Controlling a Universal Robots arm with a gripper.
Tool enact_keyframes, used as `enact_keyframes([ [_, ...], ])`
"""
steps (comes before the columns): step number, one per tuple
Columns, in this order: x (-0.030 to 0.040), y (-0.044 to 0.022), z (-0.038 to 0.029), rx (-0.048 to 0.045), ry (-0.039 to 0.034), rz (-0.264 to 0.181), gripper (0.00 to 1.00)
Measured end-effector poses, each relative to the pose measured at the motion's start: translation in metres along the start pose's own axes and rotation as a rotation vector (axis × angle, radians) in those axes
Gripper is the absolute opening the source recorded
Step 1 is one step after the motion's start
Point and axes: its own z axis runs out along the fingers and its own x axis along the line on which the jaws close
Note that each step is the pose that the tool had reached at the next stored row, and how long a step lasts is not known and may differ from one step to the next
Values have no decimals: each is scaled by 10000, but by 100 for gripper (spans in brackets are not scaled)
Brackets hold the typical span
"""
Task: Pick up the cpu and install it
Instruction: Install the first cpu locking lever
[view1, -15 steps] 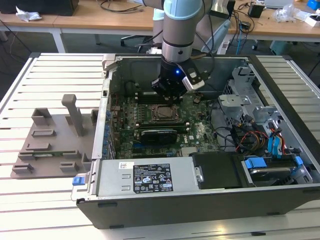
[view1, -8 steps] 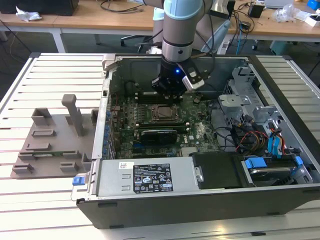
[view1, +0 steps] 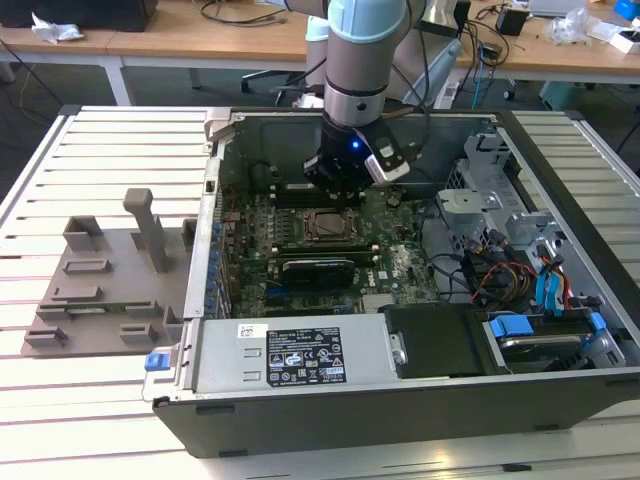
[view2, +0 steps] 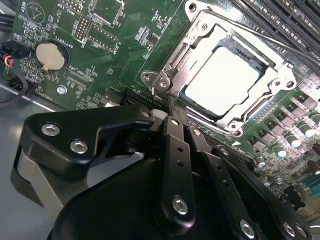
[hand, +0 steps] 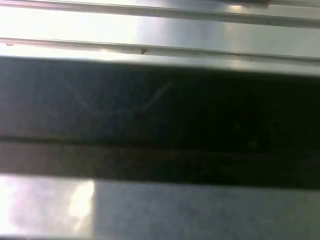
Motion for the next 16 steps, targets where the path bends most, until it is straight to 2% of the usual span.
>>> enact_keyframes([
  [7,0,4,30,-2,0,-1,11],
  [8,1,2,29,-72,-5,1,11],
  [9,0,4,31,-193,-13,1,11],
  [11,0,3,30,-295,-18,3,11],
  [14,0,4,11,-288,-20,3,11],
  [15,0,4,1,-264,-21,2,11],
  [16,0,4,-16,-189,-21,1,11],
])
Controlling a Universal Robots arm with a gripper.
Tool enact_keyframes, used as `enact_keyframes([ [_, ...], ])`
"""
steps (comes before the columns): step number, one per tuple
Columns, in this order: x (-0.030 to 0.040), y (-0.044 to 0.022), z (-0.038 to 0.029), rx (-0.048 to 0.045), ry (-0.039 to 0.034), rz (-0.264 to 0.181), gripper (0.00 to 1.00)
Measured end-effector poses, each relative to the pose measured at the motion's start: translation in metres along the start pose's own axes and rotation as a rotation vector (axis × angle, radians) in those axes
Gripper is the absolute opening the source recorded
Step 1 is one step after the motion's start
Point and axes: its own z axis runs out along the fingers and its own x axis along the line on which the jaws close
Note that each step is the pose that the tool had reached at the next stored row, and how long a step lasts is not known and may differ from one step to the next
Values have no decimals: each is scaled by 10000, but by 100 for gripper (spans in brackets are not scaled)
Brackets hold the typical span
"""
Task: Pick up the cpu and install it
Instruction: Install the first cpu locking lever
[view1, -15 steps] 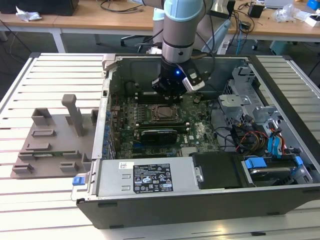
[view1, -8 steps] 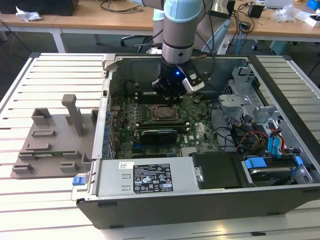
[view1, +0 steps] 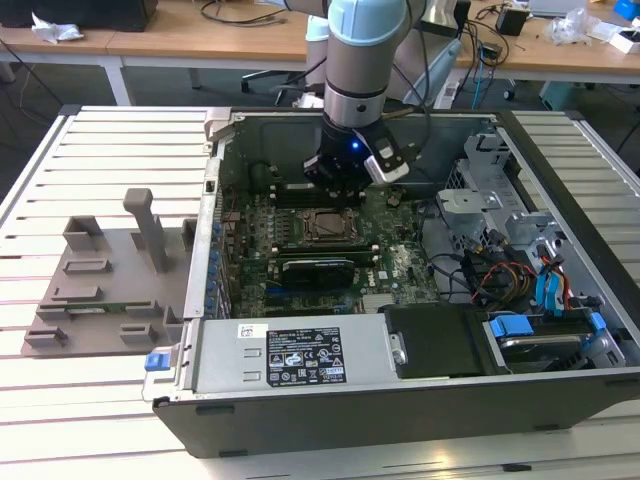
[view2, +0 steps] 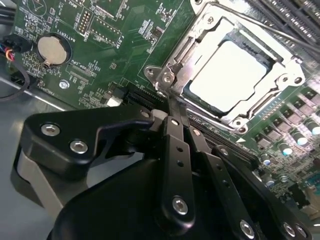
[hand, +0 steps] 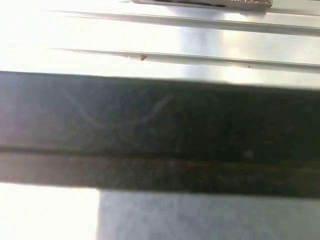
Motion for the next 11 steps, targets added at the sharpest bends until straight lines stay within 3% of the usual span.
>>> enact_keyframes([
  [6,2,-31,-58,430,17,-6,11],
  [7,3,-50,-67,538,26,-8,11],
  [9,5,-77,-72,633,29,-8,11],
  [11,8,-131,-77,666,31,-9,11],
])
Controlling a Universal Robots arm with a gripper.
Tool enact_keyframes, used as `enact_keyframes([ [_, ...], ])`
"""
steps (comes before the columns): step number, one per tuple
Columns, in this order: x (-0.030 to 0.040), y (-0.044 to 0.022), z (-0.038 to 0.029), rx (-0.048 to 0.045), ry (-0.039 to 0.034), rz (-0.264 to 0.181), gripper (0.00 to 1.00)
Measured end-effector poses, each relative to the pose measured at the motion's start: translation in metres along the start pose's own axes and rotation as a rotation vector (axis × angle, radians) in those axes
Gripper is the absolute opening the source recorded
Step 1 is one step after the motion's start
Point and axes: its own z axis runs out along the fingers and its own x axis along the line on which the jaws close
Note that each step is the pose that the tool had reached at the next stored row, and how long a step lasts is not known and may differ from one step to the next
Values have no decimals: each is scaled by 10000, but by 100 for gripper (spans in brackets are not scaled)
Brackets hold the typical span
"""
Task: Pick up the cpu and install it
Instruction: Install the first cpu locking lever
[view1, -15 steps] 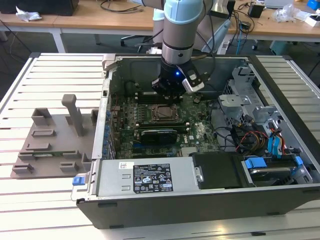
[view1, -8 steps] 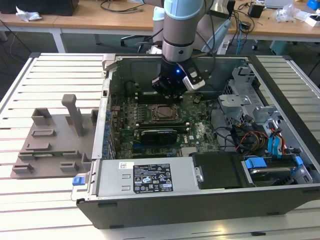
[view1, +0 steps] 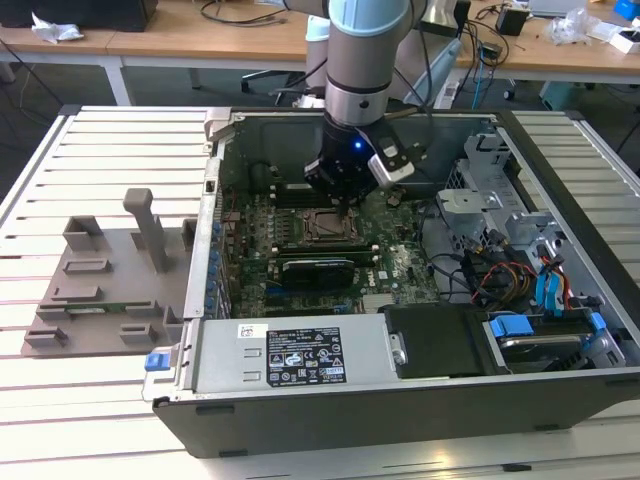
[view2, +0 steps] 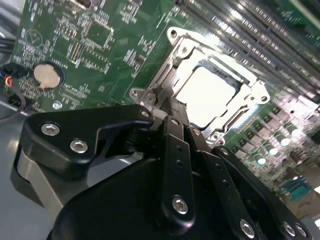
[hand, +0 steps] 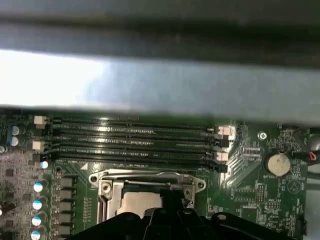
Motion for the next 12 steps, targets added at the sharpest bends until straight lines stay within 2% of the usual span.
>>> enact_keyframes([
  [3,3,-45,-3,2,0,1,11],
  [6,3,-53,-29,2,0,2,11],
  [12,2,-53,-138,4,1,0,11],
])
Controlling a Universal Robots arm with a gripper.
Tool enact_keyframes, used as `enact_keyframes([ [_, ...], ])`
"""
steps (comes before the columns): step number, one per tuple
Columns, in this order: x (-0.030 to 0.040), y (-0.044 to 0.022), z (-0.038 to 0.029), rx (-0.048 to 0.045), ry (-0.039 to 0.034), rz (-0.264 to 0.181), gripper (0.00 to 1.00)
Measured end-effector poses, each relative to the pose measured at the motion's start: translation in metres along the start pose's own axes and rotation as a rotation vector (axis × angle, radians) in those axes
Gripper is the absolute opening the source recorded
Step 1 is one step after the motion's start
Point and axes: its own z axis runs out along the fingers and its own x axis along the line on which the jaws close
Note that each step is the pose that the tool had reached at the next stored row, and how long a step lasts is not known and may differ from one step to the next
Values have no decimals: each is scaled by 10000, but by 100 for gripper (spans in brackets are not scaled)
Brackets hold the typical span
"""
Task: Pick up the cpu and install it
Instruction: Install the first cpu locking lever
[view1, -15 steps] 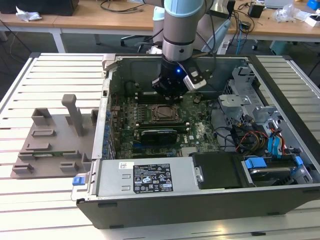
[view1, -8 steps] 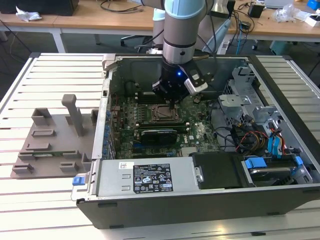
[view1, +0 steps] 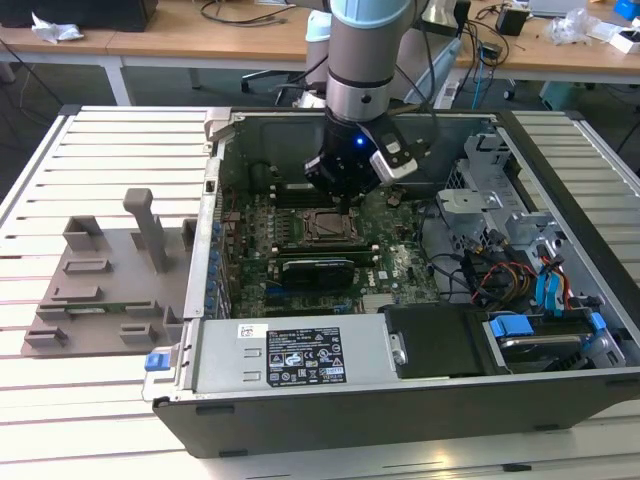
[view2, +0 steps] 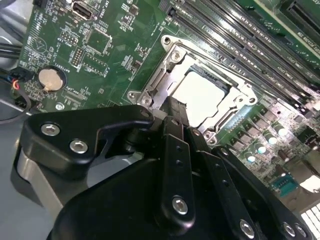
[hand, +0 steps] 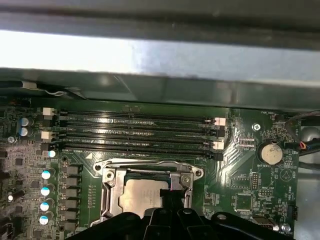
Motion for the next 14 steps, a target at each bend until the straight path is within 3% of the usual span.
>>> enact_keyframes([
  [12,-4,1,-329,0,0,0,11],
  [14,-5,1,-427,1,0,0,11],
])
